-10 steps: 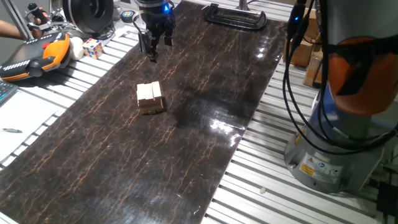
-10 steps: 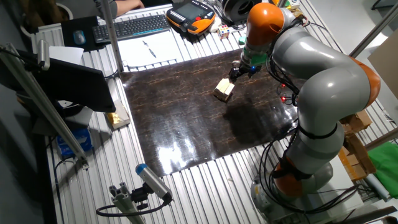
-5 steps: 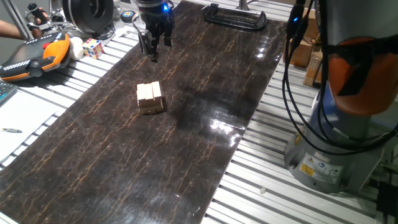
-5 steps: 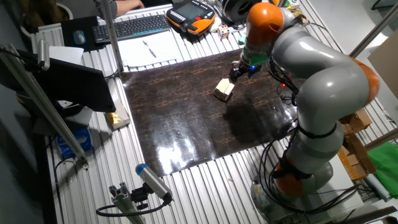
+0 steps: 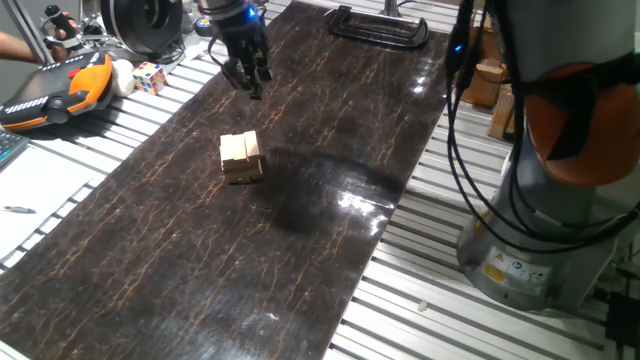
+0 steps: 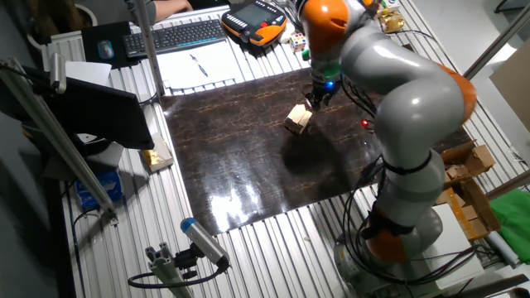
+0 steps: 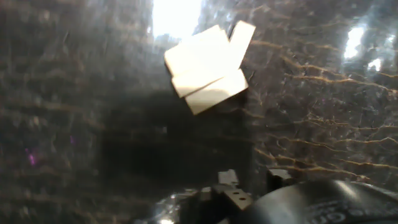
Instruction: Play Jenga
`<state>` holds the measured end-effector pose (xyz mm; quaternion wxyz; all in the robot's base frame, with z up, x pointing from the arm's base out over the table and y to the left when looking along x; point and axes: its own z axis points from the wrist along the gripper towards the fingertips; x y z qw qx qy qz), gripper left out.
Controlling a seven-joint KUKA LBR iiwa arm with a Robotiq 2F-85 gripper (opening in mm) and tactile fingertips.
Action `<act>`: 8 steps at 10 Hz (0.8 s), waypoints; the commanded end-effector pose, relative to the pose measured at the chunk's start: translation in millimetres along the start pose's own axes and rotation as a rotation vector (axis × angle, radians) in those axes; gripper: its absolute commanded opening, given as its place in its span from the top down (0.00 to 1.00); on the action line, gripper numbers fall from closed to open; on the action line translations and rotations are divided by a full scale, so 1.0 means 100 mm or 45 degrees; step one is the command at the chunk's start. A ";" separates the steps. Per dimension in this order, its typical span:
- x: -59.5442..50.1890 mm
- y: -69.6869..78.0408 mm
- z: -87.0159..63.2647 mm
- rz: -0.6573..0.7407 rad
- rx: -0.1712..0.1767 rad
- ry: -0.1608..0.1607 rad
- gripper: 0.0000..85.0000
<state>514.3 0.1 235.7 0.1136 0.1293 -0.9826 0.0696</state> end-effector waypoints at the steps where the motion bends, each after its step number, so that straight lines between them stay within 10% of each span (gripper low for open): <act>1: 0.00 0.00 0.00 -0.124 0.013 0.091 0.99; 7: 0.00 0.00 0.00 -0.054 0.007 0.085 0.99; 8: 0.00 0.00 0.00 -0.075 -0.014 -0.005 0.99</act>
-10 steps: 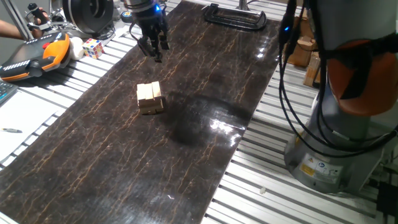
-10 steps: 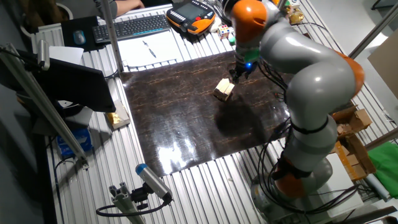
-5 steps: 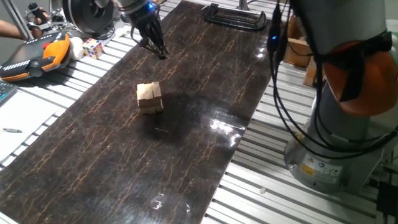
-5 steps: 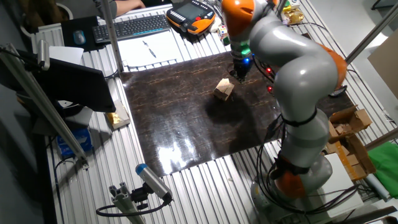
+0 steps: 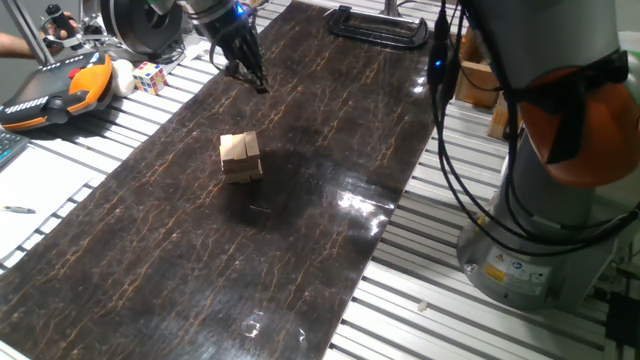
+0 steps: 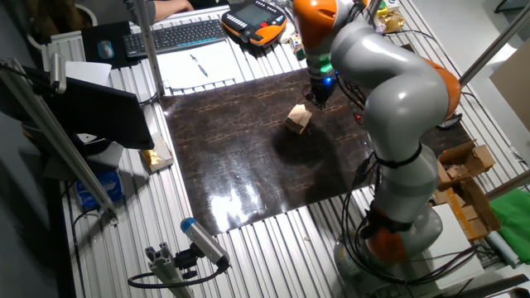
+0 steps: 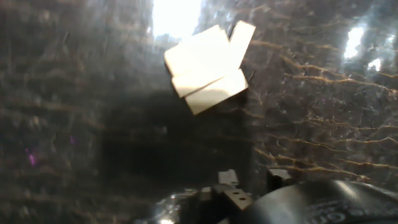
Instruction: Play Jenga
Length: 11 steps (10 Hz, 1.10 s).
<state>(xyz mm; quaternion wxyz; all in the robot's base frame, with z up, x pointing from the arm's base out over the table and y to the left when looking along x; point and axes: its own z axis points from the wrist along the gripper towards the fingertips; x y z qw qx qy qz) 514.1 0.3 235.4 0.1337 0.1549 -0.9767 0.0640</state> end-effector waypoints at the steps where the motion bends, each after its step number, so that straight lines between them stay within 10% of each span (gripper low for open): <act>1: 0.00 -0.01 0.00 0.040 -0.160 -0.198 0.99; 11: -0.06 -0.03 0.02 0.322 -0.086 -0.202 0.96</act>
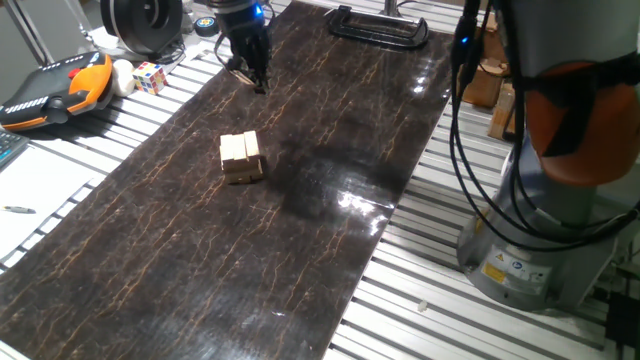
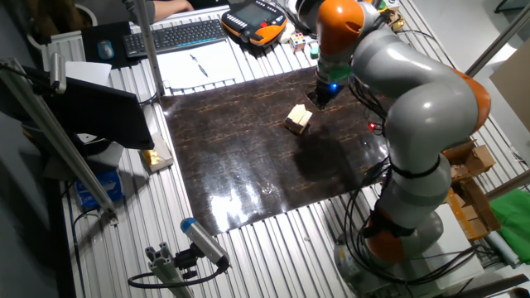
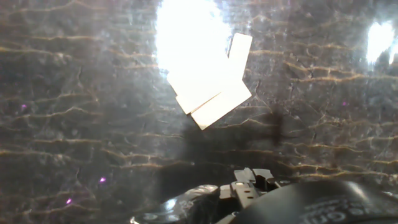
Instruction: Play Jenga
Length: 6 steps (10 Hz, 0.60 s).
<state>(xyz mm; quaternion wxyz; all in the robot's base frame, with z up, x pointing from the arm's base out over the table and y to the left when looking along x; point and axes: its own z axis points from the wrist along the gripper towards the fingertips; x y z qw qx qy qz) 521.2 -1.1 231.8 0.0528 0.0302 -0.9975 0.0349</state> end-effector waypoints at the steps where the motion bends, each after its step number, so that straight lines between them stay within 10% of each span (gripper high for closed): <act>1: -0.09 -0.02 0.05 0.021 0.002 0.006 0.89; 6: -0.65 -0.06 0.40 0.088 -0.032 -0.006 0.78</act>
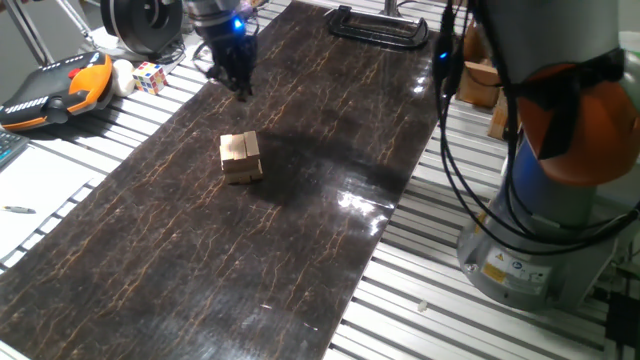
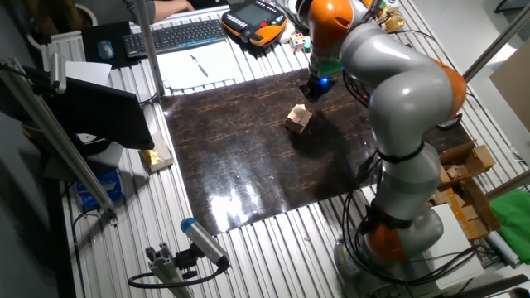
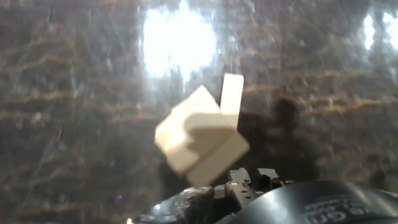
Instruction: Play Jenga
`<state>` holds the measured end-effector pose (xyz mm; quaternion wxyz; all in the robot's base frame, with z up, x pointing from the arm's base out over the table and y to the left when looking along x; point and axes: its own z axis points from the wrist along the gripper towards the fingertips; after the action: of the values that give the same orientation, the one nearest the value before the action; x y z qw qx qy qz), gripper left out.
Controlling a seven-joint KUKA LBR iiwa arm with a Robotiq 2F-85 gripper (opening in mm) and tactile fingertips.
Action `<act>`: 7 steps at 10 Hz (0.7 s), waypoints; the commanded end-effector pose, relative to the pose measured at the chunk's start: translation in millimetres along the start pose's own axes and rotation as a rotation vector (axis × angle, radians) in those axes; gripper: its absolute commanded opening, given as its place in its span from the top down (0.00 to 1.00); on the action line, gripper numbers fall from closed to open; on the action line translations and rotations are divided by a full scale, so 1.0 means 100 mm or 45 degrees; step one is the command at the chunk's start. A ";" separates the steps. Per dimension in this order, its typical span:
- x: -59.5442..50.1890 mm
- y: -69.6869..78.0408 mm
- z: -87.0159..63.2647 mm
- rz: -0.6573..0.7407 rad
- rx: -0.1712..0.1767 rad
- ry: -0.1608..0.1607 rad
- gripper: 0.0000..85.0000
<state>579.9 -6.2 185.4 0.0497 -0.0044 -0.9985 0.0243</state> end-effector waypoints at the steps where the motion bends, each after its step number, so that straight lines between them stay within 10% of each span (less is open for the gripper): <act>1: -0.11 -0.02 0.07 -0.004 -0.006 0.001 0.78; 7: -0.40 -0.12 0.34 0.005 -0.018 0.033 0.58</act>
<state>616.7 -20.1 147.9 0.0619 -0.0072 -0.9979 0.0174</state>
